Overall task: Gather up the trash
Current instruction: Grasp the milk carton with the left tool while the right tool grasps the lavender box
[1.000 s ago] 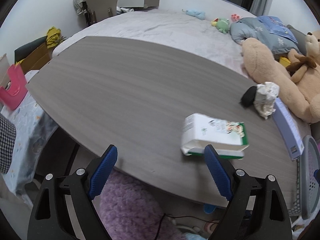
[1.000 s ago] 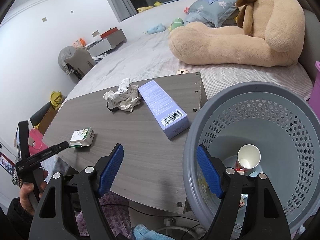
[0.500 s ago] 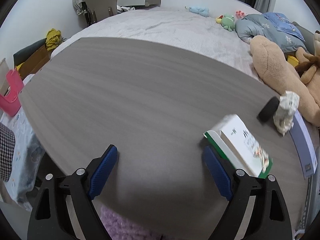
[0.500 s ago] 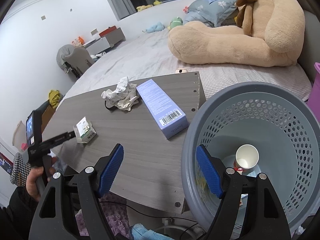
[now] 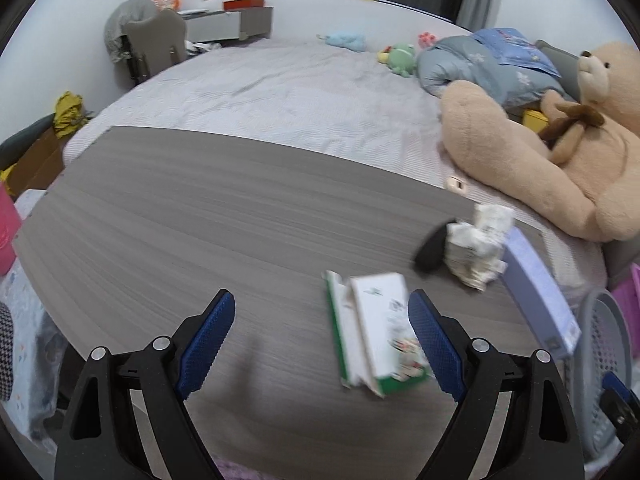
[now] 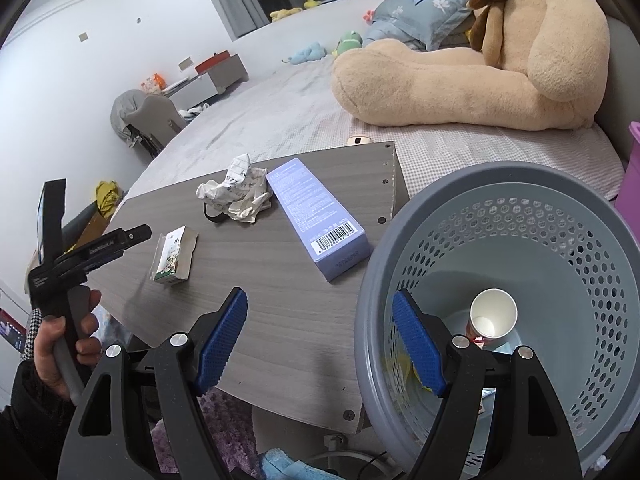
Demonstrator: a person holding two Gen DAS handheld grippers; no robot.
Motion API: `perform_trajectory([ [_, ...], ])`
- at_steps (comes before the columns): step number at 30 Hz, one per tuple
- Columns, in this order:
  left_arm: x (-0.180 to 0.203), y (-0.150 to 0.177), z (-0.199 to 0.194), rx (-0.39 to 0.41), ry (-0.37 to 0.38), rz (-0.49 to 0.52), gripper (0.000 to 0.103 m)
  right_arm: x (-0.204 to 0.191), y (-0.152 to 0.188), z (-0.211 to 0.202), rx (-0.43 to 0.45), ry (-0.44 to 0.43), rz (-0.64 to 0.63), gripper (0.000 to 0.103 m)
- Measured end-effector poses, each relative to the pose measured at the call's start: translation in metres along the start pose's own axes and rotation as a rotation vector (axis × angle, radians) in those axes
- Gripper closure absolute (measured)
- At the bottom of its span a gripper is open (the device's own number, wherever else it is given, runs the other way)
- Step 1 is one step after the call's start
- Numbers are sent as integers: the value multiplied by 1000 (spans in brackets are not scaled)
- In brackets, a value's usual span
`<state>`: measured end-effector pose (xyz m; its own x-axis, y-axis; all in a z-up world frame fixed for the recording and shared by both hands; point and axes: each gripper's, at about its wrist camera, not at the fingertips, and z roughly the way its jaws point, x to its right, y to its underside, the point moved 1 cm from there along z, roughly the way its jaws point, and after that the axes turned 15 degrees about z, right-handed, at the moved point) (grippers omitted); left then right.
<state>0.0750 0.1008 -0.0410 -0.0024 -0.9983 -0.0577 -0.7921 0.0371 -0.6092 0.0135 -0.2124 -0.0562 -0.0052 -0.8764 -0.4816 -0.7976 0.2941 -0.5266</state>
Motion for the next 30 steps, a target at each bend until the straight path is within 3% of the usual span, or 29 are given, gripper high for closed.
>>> perform_trajectory([
  [2,10,0,3,-21,44,9,18,-1,1,1,-4,-3,-2,29],
  [7,23,1,22,-74,56,4,18,0,1,-1,2,-4,-1,29],
  [17,25,6,49,-123,25,7,20,1,-2,5,-9,-6,-2,29],
  [18,25,6,50,-121,24,9,23,0,-2,6,-10,-5,-7,29],
  [23,25,7,48,-102,37,23,59,-7,-7,11,-8,0,-39,29],
  [30,26,10,35,-68,38,24,65,-23,-22,30,-13,20,-124,29],
])
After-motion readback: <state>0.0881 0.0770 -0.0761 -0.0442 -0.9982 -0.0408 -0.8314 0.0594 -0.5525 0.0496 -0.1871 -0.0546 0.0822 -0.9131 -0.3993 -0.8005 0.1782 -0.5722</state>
